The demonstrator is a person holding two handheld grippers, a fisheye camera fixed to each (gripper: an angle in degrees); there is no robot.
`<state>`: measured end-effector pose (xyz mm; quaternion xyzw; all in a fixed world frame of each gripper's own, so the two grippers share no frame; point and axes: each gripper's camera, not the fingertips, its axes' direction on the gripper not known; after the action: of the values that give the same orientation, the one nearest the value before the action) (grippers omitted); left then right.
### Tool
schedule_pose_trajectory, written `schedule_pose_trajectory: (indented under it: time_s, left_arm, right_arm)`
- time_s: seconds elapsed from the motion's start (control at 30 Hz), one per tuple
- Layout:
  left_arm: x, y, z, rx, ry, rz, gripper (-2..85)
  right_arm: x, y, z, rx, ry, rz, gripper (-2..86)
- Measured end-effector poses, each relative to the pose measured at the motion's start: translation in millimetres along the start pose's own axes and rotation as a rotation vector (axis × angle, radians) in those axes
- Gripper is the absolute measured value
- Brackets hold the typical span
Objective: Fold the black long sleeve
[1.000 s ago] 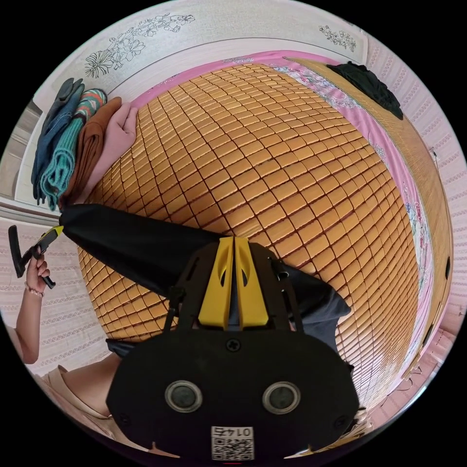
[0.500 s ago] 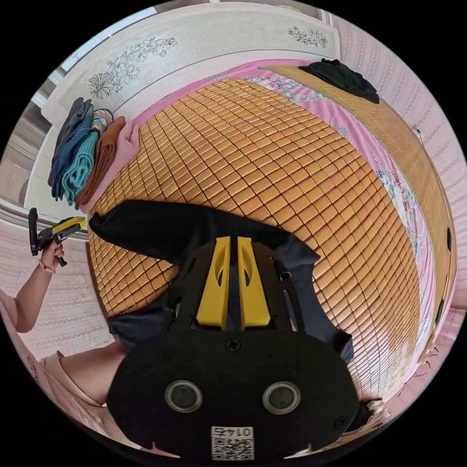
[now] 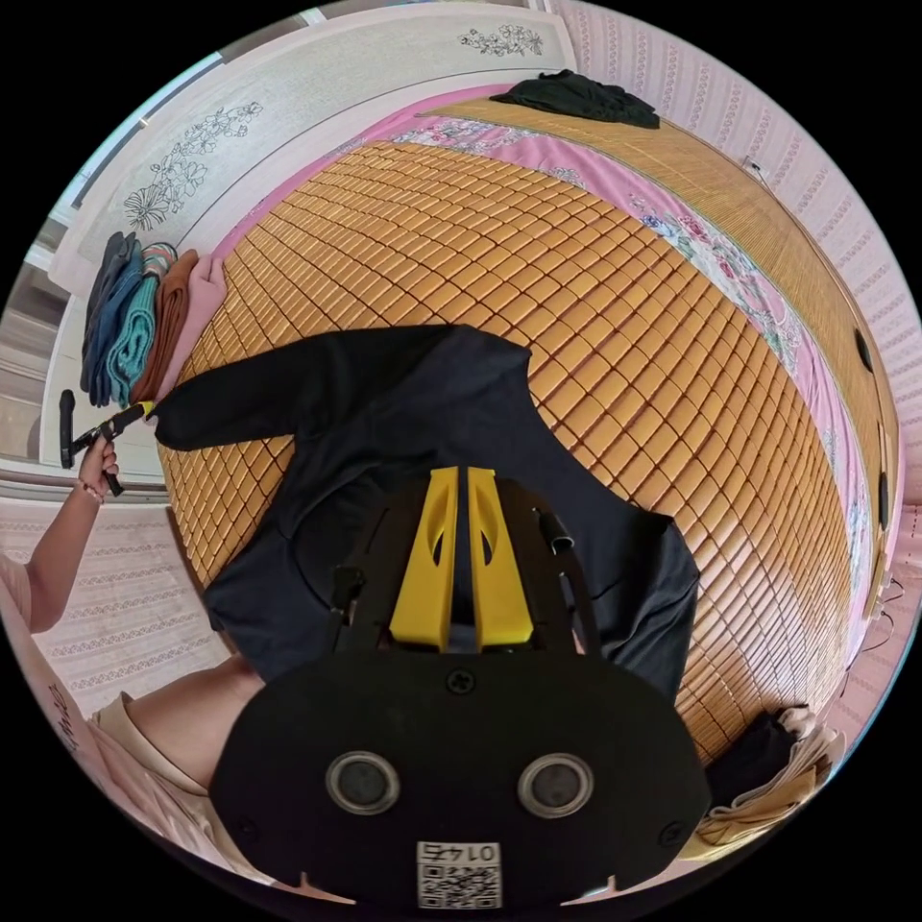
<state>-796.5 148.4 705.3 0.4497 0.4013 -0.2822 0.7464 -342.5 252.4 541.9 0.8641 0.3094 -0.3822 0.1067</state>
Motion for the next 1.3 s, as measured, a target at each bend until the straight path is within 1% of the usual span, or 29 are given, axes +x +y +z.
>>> schedule_pose_trajectory:
  time_s: [0.03,0.07,0.13,0.2,0.33,0.4,0.47,0.53,0.57,0.63,0.67,0.73,0.8,0.9,0.93,1.03,1.07,1.13,1.17,1.23,1.3]
  left_arm:
    - [-1.0,1.6,5.6,-0.002,0.041,-0.035,0.1]
    - [0.3,2.8,8.1,0.000,0.045,-0.047,0.4]
    - [15.5,7.4,12.6,0.006,0.027,-0.046,4.8]
    - [31.2,12.1,10.0,0.005,0.022,-0.042,5.5]
    - [88.9,29.4,-7.1,0.082,0.004,0.128,4.9]
    - [115.1,35.3,-3.4,0.074,0.047,0.200,4.8]
    - [141.7,42.8,9.0,0.032,0.103,0.257,4.7]
    - [178.2,60.4,33.7,-0.049,0.225,0.331,4.5]
    - [187.7,66.1,40.6,-0.075,0.249,0.346,4.4]
    - [227.9,92.2,66.8,-0.192,0.323,0.435,4.4]
    - [237.9,99.4,72.5,-0.218,0.332,0.455,4.4]
    - [276.1,127.4,90.4,-0.299,0.423,0.538,4.2]
    - [307.3,146.0,98.3,-0.342,0.481,0.620,4.0]
    - [367.3,174.6,102.5,-0.359,0.521,0.833,4.0]
    - [392.7,186.1,102.8,-0.353,0.528,0.928,4.1]
    - [454.9,213.7,106.9,-0.329,0.543,1.116,4.8]
    - [467.1,218.8,108.6,-0.326,0.550,1.144,4.8]
    - [517.5,239.0,117.8,-0.325,0.571,1.241,5.0]
    - [530.9,244.2,120.1,-0.318,0.571,1.265,5.0]
    - [586.7,266.5,130.9,-0.286,0.558,1.376,5.2]
    - [628.9,280.9,140.5,-0.257,0.539,1.442,5.5]
  right_arm:
    - [3.1,3.8,-2.8,-0.001,-0.002,0.006,0.5]
    - [9.1,11.6,-8.4,-0.004,-0.004,0.017,0.6]
    - [18.6,23.8,-17.5,-0.010,0.001,0.032,0.9]
    - [33.9,41.2,-31.2,-0.018,0.038,0.057,1.7]
    - [65.7,66.7,-54.4,-0.021,0.091,0.127,4.4]
    - [86.8,83.5,-64.6,-0.041,0.138,0.170,5.9]
    - [100.3,101.0,-70.7,-0.059,0.124,0.213,6.7]
    - [105.9,126.3,-79.2,-0.061,0.083,0.236,7.0]
    - [105.7,148.2,-84.8,-0.070,0.081,0.253,7.1]
    - [100.5,186.9,-92.2,-0.097,0.054,0.277,7.1]
    - [93.3,215.4,-95.8,-0.121,0.028,0.291,7.1]
    - [78.1,259.4,-97.6,-0.190,0.005,0.301,7.1]
    - [59.0,317.7,-99.5,-0.278,0.039,0.314,6.8]
    - [57.1,384.4,-109.3,-0.322,0.144,0.406,6.8]
    - [60.2,396.4,-113.0,-0.317,0.154,0.432,7.0]
    - [88.5,453.6,-139.5,-0.203,0.124,0.579,7.9]
    - [103.9,476.2,-148.9,-0.168,0.110,0.634,8.3]
    - [128.1,510.7,-161.8,-0.128,0.100,0.711,10.5]
    - [144.1,534.4,-170.5,-0.103,0.106,0.769,11.0]
    - [166.7,569.7,-185.0,-0.045,0.121,0.850,11.4]
    - [194.7,612.0,-201.0,0.019,0.166,0.934,11.5]
